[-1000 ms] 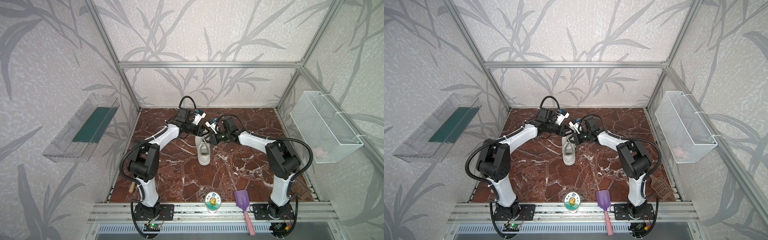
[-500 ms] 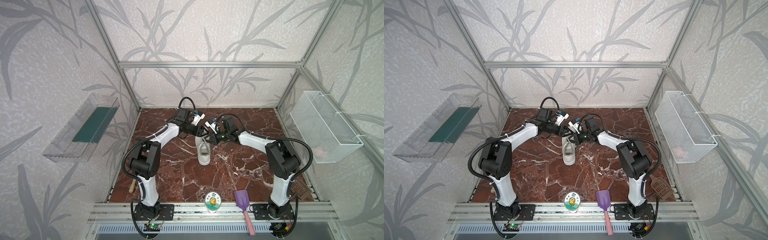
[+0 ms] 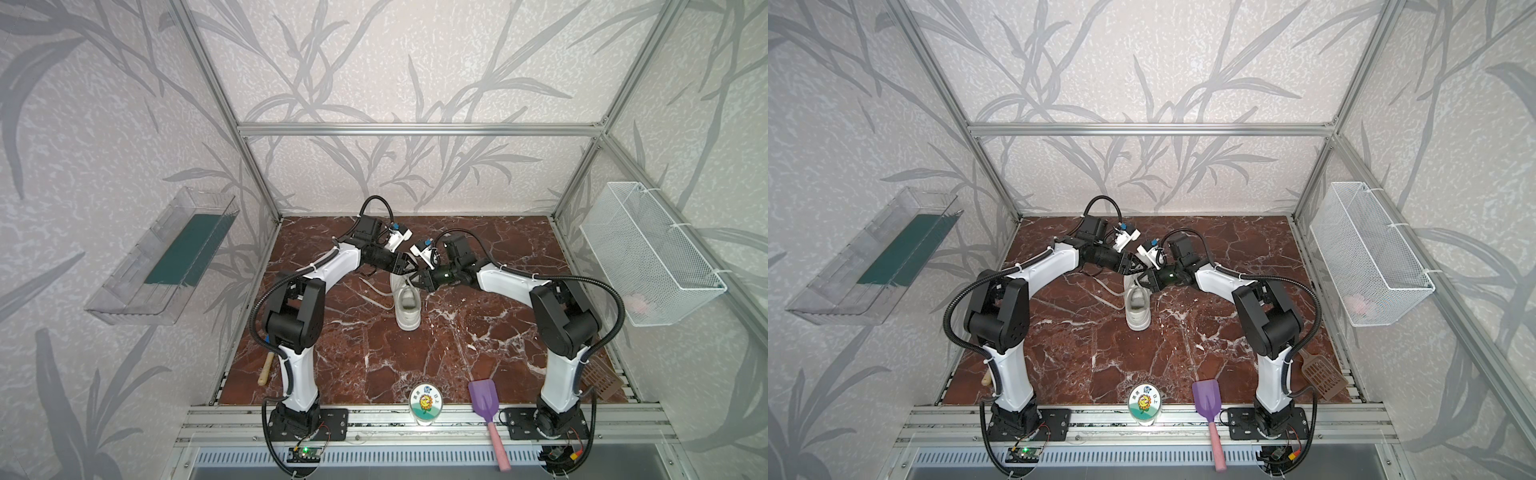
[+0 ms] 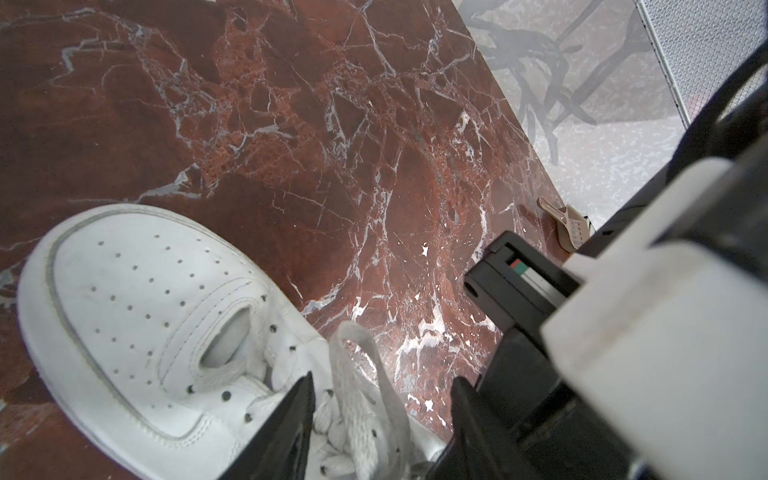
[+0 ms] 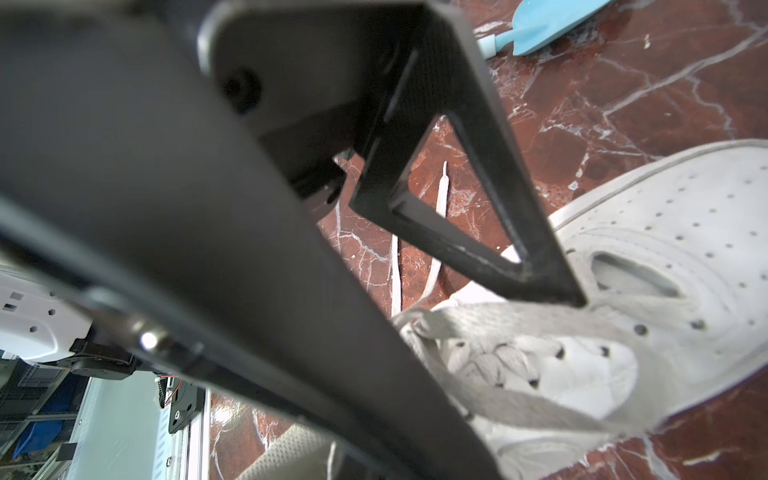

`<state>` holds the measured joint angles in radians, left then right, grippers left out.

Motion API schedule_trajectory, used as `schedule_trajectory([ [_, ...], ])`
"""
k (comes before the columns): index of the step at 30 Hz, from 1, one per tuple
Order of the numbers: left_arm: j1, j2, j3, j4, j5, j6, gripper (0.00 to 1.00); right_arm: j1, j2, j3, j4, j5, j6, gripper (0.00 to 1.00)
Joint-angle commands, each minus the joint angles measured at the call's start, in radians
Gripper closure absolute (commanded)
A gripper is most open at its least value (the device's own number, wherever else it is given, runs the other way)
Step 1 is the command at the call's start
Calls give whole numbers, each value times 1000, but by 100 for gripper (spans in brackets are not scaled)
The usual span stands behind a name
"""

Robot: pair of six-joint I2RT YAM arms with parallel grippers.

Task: Tie the shoes

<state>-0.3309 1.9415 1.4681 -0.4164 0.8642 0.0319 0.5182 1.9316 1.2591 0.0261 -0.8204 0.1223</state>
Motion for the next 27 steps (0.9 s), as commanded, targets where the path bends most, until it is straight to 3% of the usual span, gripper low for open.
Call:
schedule_trajectory([
  [1, -3, 21, 44, -54, 15, 40, 47, -1, 9, -9, 14, -10, -10, 100],
  [17, -16, 54, 80, -49, 21, 34, 62, 0, 20, -15, -11, -10, -24, 100],
  [27, -10, 31, 85, -40, 7, 26, 95, -1, 11, -23, -14, -6, -25, 100],
])
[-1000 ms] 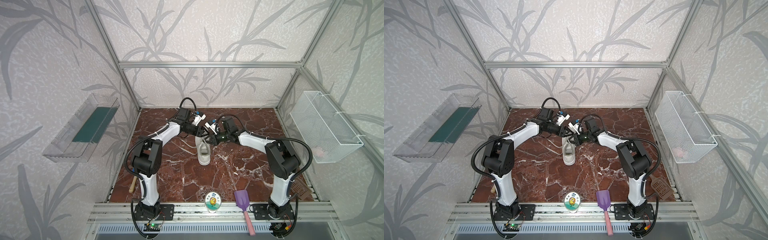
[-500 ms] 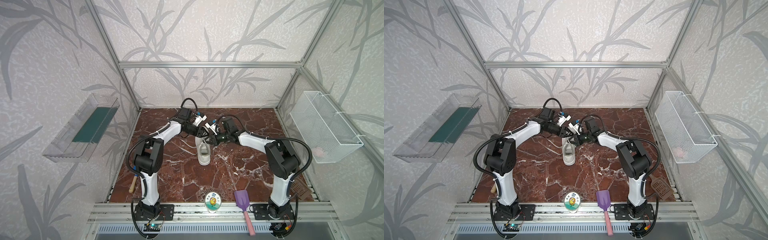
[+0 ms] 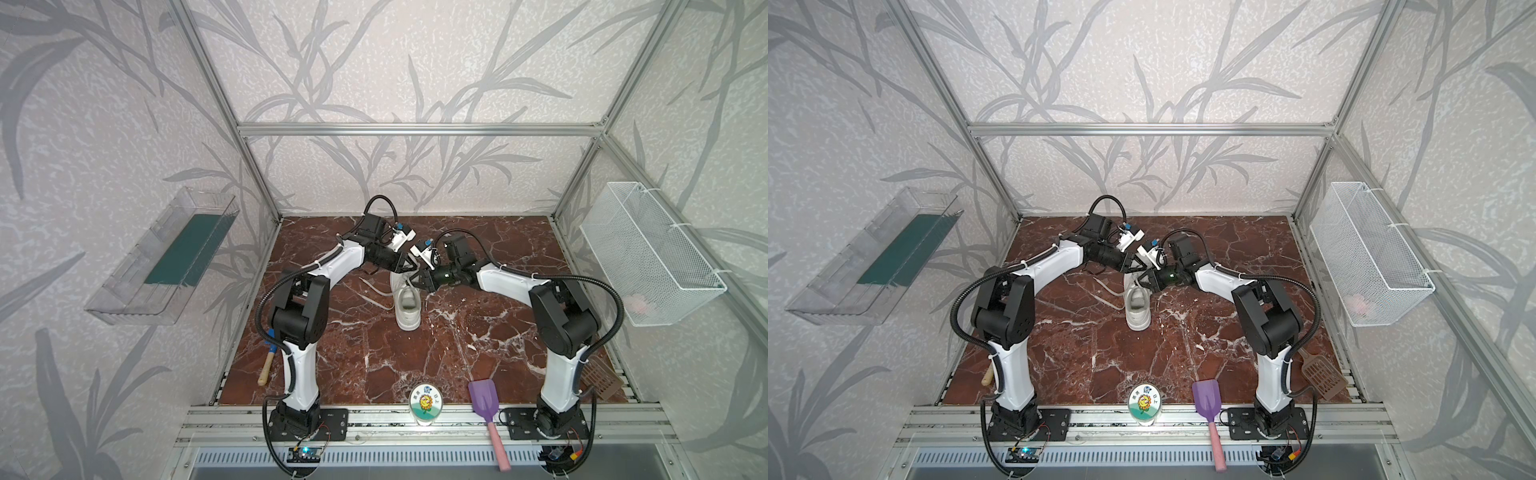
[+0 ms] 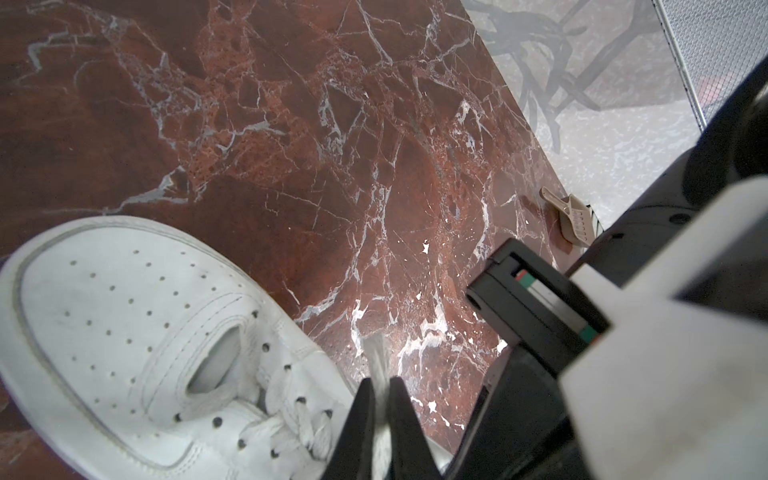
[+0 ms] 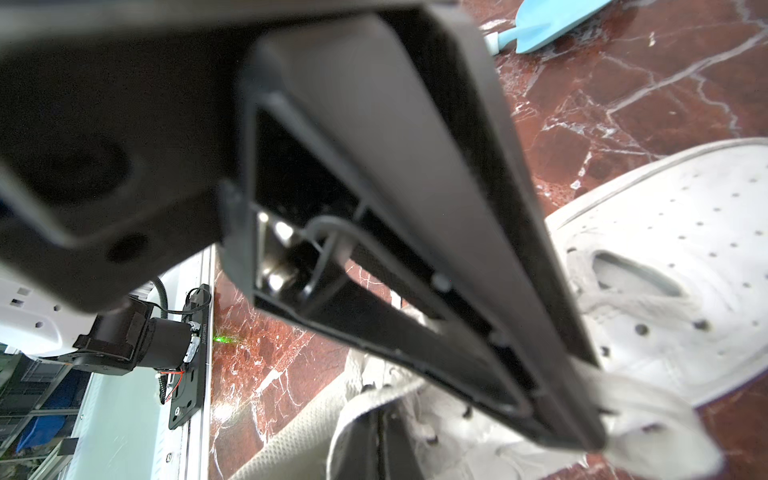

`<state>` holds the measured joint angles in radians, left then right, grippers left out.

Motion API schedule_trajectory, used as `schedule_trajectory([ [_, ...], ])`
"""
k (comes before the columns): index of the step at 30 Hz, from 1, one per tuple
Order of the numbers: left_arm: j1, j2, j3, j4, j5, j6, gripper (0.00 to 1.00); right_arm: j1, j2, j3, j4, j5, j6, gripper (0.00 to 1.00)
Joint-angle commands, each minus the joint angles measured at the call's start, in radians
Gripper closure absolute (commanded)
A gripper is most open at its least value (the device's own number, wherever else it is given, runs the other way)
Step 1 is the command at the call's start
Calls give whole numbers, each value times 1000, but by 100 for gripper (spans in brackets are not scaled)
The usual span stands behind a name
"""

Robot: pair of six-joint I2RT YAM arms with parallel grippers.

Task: Tie the shoes

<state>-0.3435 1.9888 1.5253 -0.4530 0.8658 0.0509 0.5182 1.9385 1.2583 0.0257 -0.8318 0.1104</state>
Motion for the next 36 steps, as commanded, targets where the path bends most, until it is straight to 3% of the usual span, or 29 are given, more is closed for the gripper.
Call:
schedule_trajectory([
  [1, 5, -23, 23, 7, 4, -1, 97, -2, 1, -25, -11, 6, -12, 100],
  [25, 64, -154, -212, 397, -17, -233, 100, -54, -53, -114, 183, -27, 155, 100],
  [36, 79, -182, -245, 409, -35, -233, 100, -85, -56, -167, 307, -52, 266, 100],
])
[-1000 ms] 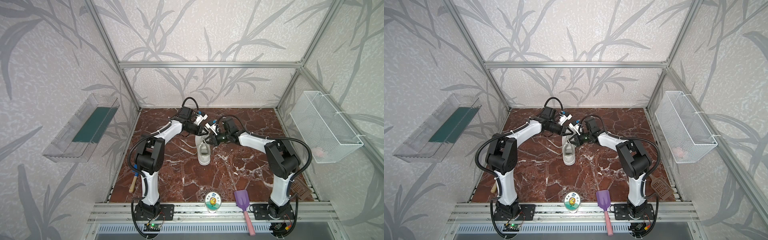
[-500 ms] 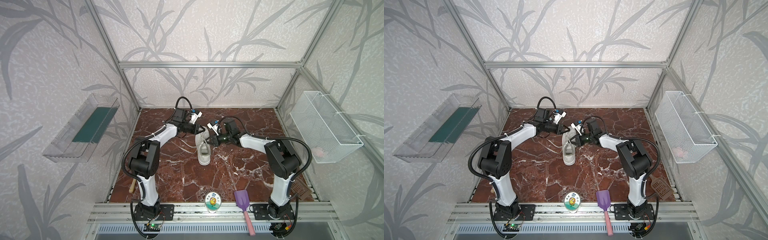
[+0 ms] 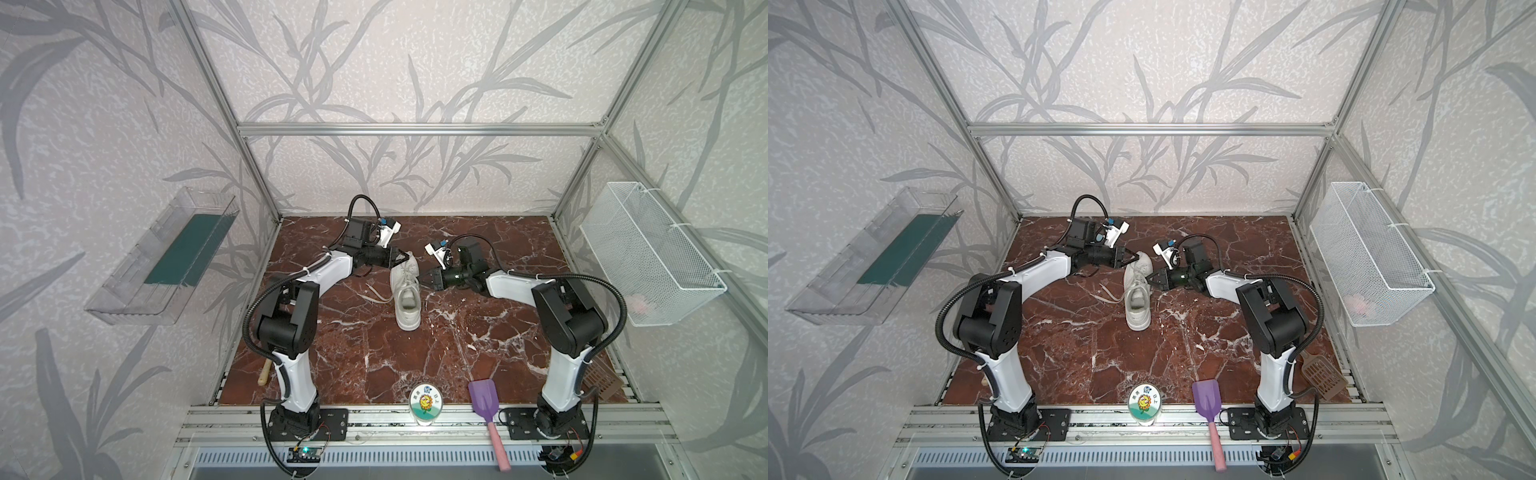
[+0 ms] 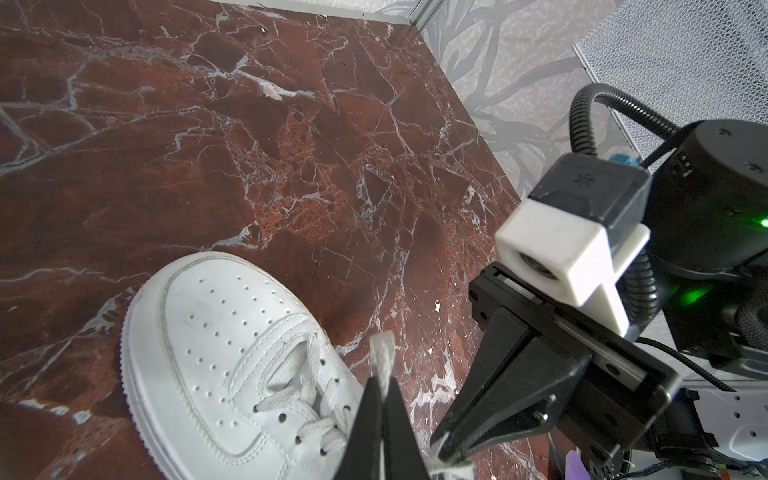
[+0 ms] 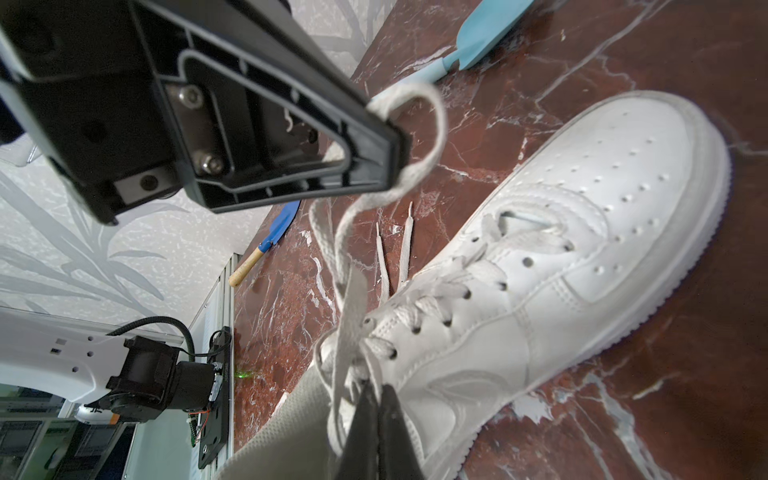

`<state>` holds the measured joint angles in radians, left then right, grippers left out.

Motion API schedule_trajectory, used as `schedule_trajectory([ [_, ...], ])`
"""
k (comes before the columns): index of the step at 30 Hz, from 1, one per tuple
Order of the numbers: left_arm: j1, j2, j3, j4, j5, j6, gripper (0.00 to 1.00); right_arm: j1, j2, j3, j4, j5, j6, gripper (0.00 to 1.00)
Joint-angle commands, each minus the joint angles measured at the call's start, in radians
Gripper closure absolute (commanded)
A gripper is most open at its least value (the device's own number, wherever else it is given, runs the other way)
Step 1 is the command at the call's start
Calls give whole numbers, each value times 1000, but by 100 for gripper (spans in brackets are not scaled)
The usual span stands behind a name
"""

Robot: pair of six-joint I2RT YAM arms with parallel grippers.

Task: Tie the shoes

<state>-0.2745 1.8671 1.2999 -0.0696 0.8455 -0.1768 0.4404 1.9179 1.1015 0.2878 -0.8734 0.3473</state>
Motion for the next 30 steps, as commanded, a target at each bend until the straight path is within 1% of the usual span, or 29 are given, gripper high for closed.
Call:
schedule_trajectory([
  [1, 13, -65, -26, 28, -18, -3, 100, -9, -37, -16, 50, -10, 31, 100],
  [8, 28, -90, -56, 26, -23, 3, 100, -15, -48, -33, 64, 15, 35, 100],
  [15, 46, -118, -103, 42, -32, 8, 100, -29, -70, -83, 136, 46, 77, 100],
  [24, 66, -139, -138, 54, -47, 8, 100, -48, -76, -132, 243, 46, 160, 100],
  [30, 79, -143, -148, 72, -56, -2, 100, -60, -98, -167, 255, 73, 164, 100],
])
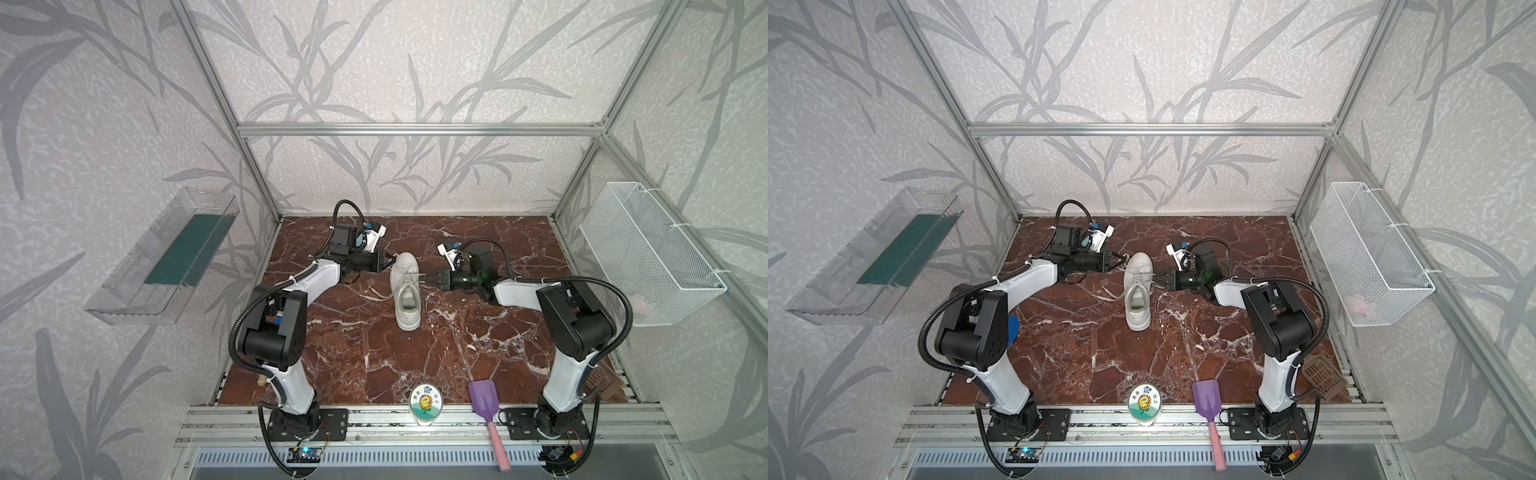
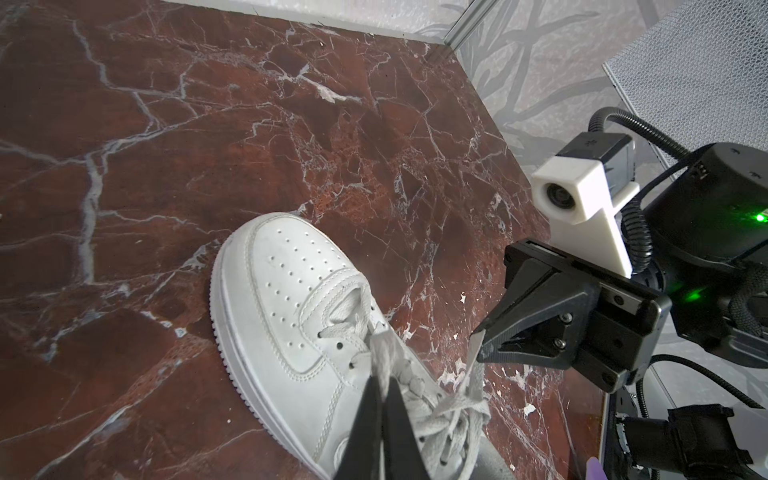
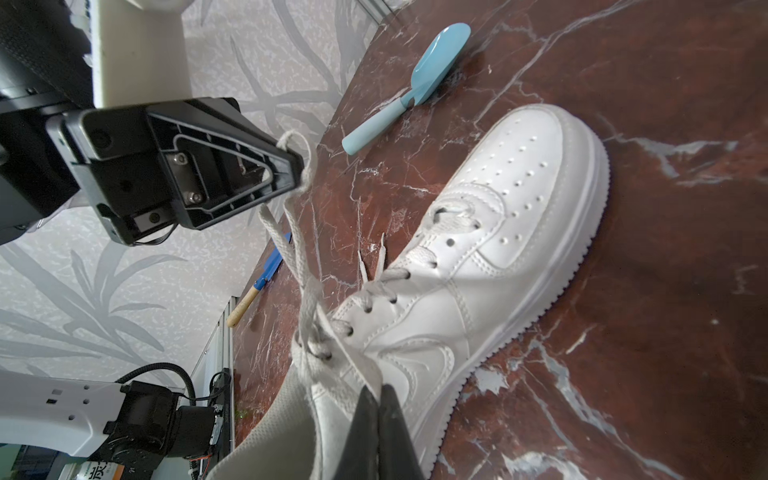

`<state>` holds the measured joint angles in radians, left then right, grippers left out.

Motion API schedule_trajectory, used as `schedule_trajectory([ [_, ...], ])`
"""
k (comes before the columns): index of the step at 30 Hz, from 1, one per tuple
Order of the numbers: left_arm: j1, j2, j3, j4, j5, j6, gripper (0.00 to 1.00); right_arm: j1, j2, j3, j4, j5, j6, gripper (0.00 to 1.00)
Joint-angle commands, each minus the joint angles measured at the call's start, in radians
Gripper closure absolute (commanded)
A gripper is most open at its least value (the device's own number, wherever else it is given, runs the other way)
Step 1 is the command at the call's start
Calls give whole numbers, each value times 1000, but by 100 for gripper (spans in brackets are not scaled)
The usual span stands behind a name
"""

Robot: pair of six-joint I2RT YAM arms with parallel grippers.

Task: Tie the shoes

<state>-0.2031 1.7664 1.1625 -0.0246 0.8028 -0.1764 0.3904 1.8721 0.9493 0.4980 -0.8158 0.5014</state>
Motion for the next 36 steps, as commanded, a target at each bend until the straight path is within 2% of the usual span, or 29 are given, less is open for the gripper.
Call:
schedule_trajectory([
  [1, 8, -40, -9, 26, -10, -3, 100, -13, -55, -19, 44, 14, 9, 100],
  [19, 39, -54, -16, -20, -10, 33, 100, -64, -100, -101, 25, 23, -9, 100],
  [36, 71, -55, -46, 8, -32, 19, 100, -100, -152, -170, -8, 32, -37, 100],
])
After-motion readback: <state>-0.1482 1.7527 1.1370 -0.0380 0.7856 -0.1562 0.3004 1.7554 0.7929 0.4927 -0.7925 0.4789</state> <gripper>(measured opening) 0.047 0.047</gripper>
